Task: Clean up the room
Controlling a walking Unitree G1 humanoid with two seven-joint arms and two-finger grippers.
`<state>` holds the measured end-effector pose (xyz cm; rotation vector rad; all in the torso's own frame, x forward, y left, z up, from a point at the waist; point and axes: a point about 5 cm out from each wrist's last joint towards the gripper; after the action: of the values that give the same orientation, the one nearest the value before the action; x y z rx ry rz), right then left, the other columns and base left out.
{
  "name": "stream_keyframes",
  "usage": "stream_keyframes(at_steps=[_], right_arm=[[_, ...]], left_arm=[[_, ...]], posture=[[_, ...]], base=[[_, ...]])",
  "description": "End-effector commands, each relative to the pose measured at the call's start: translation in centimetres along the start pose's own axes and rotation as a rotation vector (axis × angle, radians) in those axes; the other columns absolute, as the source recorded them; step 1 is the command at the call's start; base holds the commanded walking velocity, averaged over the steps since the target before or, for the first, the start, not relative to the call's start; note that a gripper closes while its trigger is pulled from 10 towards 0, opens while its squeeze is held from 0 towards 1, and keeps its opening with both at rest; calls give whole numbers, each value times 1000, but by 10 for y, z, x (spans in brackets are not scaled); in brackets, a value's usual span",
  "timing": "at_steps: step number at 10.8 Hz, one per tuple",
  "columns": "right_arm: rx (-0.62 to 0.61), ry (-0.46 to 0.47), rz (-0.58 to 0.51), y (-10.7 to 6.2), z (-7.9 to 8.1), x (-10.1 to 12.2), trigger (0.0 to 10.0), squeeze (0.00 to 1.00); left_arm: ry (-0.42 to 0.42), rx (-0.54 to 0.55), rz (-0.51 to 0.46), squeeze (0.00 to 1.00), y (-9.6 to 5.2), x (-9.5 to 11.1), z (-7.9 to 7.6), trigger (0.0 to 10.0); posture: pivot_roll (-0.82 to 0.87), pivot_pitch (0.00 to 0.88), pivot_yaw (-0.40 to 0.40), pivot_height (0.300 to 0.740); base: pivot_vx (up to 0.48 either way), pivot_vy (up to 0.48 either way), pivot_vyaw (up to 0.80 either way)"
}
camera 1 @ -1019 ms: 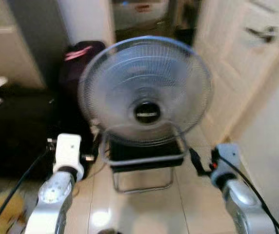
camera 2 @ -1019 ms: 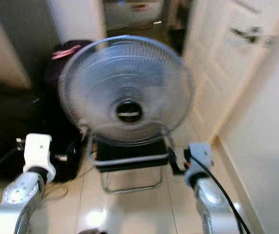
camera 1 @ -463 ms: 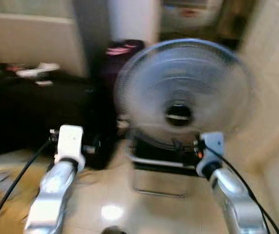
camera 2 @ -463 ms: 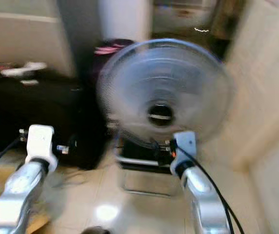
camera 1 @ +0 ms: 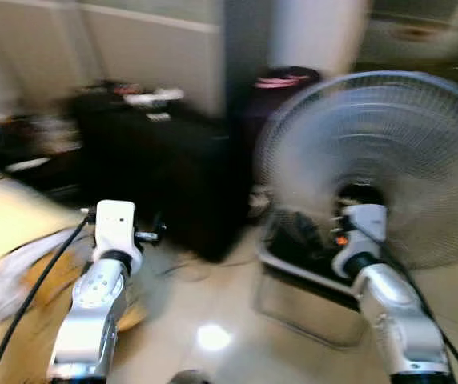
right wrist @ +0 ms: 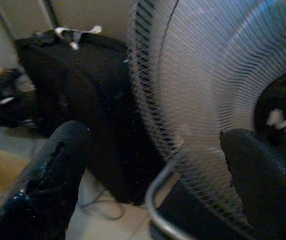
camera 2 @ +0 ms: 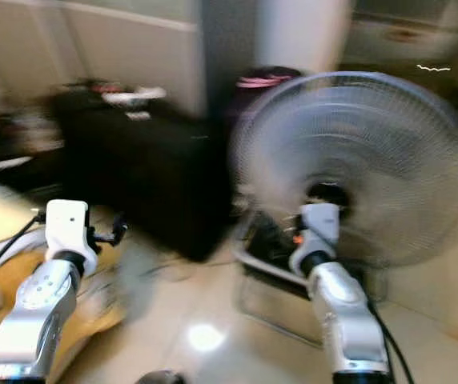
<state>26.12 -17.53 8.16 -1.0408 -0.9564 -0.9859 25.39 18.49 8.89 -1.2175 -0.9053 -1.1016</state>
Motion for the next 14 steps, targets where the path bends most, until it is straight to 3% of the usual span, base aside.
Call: stream_keyframes(at_steps=[1,2,3,4,6,8,11,13,14], right_arm=[[-7,17,2,0,-1,1,10000,1000],[6,-81,-22,0,2,6,10000,1000],[-5,-105,-23,-1,2,4,10000,1000],[-51,-114,-15,-2,4,1,10000,1000],[-44,-107,-2,-1,7,-3,10000,1000],[-82,-110,28,-4,3,-12,10000,1000],[-162,-94,33,-5,-2,-17,10000,1000],[-222,-89,33,1,-4,-15,10000,1000],[-238,-133,35,3,-4,-16,10000,1000]], left_arm=[[-13,0,10,0,0,-1,3,10000],[-17,-10,-10,0,-1,2,0,10000],[-4,0,-31,0,-1,6,-3,10000],[27,41,-24,0,-6,3,0,10000],[50,19,-18,0,-8,1,1,10000],[81,37,-15,0,-11,-2,7,10000],[143,11,-23,0,-11,3,4,10000],[142,18,-29,0,-9,6,5,10000],[146,19,-30,0,-8,7,6,10000]], posture=[[-145,0,36,740],[-137,0,25,740],[-136,0,24,740],[-127,0,25,740],[-125,0,33,740],[-95,0,22,740],[-88,0,29,740],[-83,0,22,740],[-84,0,21,740]], base=[[0,0,800],[0,0,800],[0,0,800],[0,0,800],[0,0,800],[0,0,800],[0,81,800],[0,351,0],[0,349,0]])
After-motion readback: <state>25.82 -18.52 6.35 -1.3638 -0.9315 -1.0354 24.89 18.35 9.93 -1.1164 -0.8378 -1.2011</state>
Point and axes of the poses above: a point about 5 cm out from each wrist's last joint towards the gripper, its own y axis pointing out of the wrist towards the gripper, its own x axis along the axis of the wrist's last joint, z = x × y, and after that the axes turned 5 degrees about y, right-handed
